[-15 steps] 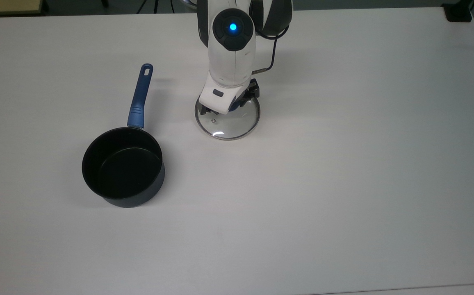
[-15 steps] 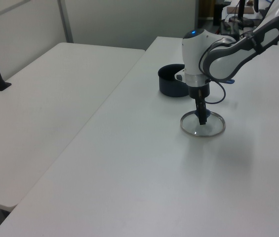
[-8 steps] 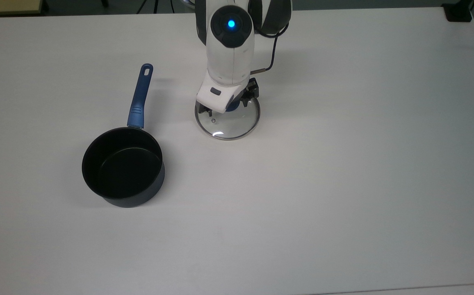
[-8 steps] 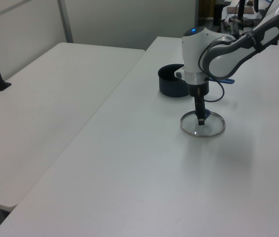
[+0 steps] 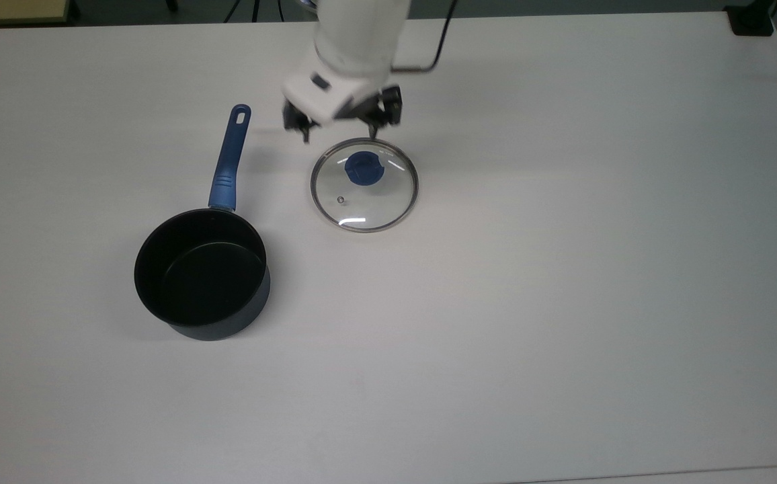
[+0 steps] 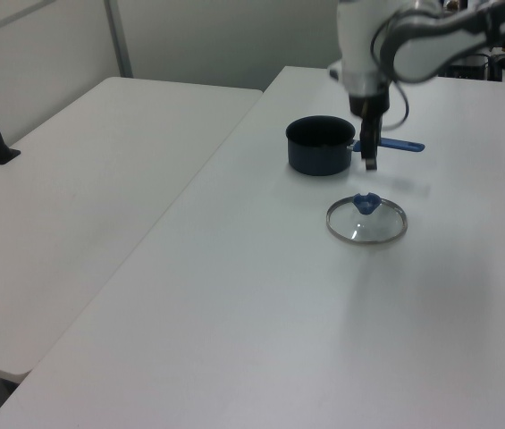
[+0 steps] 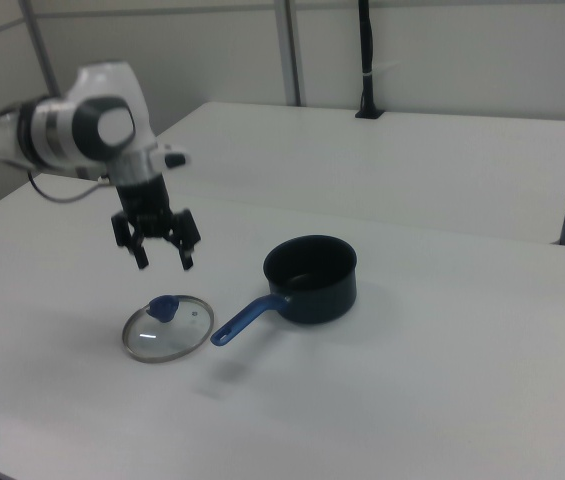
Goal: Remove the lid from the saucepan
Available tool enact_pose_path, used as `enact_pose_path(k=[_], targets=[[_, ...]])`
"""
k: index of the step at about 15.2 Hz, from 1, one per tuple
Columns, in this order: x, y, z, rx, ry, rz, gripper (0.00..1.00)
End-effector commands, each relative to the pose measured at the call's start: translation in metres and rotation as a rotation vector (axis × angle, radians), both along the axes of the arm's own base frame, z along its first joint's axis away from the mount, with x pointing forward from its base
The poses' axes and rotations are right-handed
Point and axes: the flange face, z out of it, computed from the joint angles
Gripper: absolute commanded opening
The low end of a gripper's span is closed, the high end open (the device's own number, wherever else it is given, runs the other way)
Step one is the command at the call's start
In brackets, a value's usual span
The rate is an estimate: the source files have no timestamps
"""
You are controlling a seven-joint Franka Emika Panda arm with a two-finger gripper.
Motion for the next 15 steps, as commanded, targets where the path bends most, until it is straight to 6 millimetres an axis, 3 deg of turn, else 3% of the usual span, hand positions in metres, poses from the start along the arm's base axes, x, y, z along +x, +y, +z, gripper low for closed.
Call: enact_pose_path(k=[1,8,10,15], targets=[[-0.003,-0.007,0.051,-0.014,-0.032,-0.044,1.0],[-0.034,-0.058,0.129,0.004,-0.083,-0.135,1.0],[-0.035,-0.072,0.131,0.034,-0.083,-0.174,1.0],[-0.034,-0.074,0.127,0.041,-0.078,-0.182,1.0]])
